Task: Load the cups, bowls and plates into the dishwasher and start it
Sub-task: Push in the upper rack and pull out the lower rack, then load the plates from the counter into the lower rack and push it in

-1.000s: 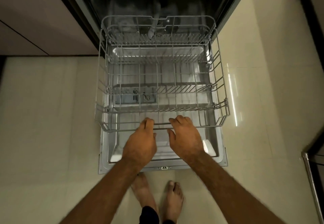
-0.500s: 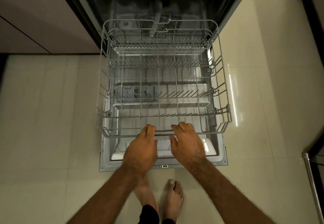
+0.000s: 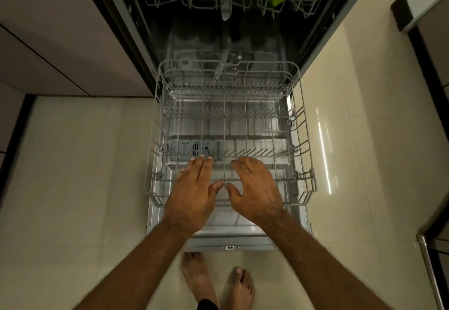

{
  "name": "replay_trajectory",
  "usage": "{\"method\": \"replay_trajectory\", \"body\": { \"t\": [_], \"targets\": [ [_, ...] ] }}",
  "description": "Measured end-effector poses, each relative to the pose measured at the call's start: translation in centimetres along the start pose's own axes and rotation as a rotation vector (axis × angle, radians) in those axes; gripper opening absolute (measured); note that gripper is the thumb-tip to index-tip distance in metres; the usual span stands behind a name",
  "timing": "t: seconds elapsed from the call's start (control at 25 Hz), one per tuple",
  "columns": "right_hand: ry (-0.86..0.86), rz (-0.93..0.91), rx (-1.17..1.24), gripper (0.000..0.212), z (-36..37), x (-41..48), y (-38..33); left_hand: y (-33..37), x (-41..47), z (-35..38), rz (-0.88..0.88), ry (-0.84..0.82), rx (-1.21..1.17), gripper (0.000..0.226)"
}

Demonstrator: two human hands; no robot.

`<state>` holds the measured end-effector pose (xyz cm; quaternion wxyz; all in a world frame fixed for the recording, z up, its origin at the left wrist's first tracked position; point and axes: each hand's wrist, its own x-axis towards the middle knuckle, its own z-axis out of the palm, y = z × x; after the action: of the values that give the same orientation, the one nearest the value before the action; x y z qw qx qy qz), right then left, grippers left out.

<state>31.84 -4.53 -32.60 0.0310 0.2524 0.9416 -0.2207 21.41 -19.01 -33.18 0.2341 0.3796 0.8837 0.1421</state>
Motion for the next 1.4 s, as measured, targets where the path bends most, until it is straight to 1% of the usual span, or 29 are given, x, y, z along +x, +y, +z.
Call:
{"method": "replay_trajectory", "body": {
  "t": [0.12,0.28,0.4,0.56,0.76,0.84,0.96,1.08,1.2,1.4],
  "targets": [
    [0.010,-0.036,0.003,0.063,-4.9,1.7,-2.9,0.7,0.2,-4.8,0.015,0.099,0.024,0.083],
    [0.103,-0.153,0.007,0.060,-12.9,3.6,-7.7,2.9,-0.5,-13.3,0.012,0.215,0.083,0.080],
    [0.209,-0.232,0.001,0.059,-19.6,4.2,-12.3,4.5,-2.3,-21.7,0.014,0.321,0.132,0.080],
    [0.276,-0.341,0.003,0.063,-28.5,4.4,-19.1,6.6,-5.1,-33.0,-0.013,0.441,0.171,0.084],
    [0.413,-0.463,0.060,0.055,-39.7,3.3,-28.6,9.6,-10.2,-45.6,-0.023,0.595,0.212,0.081],
    [0.448,-0.502,0.029,0.056,-43.7,2.0,-32.2,10.8,-12.6,-49.9,-0.034,0.644,0.240,0.081],
    [0.453,-0.538,-0.029,0.062,-48.1,-0.5,-36.6,11.9,-17.2,-55.5,-0.049,0.723,0.286,0.081],
    [0.467,-0.590,-0.034,0.069,-50.8,-2.9,-40.2,11.9,-22.8,-60.2,-0.096,0.787,0.323,0.082],
    [0.453,-0.636,-0.075,0.076,-52.1,-4.4,-43.5,10.1,-28.0,-63.8,-0.168,0.842,0.336,0.084],
    [0.437,-0.670,-0.089,0.080,-52.5,-5.4,-49.7,5.4,-33.4,-68.1,-0.258,0.881,0.348,0.086]
  ]
}}
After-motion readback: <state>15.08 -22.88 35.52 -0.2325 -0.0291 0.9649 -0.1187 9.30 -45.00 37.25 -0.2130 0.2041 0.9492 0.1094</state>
